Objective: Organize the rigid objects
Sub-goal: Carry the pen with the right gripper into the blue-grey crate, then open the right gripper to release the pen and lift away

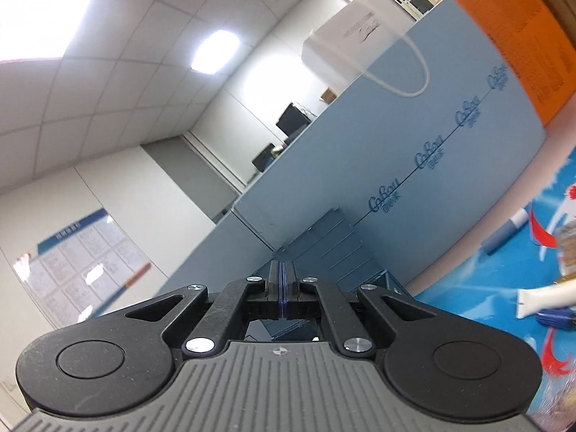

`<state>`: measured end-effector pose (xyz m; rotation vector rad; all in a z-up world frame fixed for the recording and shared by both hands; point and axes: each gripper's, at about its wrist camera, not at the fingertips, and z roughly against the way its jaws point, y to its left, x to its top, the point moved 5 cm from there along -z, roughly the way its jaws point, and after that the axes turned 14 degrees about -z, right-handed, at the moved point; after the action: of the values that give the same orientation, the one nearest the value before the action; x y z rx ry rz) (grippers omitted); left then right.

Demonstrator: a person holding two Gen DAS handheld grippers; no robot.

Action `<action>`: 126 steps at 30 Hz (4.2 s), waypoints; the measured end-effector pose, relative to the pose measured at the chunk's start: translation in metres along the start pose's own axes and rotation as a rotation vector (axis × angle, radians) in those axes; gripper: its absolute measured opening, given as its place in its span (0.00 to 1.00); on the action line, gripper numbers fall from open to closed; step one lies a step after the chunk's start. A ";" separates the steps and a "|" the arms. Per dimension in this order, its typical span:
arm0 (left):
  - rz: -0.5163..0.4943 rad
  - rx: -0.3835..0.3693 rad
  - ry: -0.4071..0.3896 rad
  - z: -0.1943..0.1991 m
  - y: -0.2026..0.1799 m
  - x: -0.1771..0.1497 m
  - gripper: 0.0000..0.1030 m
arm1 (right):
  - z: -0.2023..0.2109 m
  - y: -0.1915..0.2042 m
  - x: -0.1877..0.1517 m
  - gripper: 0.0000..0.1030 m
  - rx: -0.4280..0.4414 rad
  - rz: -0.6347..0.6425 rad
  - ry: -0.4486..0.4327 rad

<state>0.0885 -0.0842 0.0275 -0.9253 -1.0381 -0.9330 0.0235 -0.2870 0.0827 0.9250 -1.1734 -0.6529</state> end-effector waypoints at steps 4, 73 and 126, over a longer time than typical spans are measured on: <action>0.098 0.027 -0.019 0.011 0.033 -0.004 0.06 | -0.010 -0.008 -0.030 0.16 -0.054 0.156 0.053; 0.361 0.210 -0.137 0.078 0.089 0.011 0.82 | -0.117 0.044 -0.140 0.13 -0.057 1.733 0.308; 0.362 0.168 -0.097 0.065 0.091 0.007 0.83 | -0.076 0.036 -0.111 0.95 0.017 1.172 0.085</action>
<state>0.1568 0.0037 0.0345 -0.9840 -0.9729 -0.4972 0.0642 -0.1571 0.0525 0.1556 -1.3972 0.3442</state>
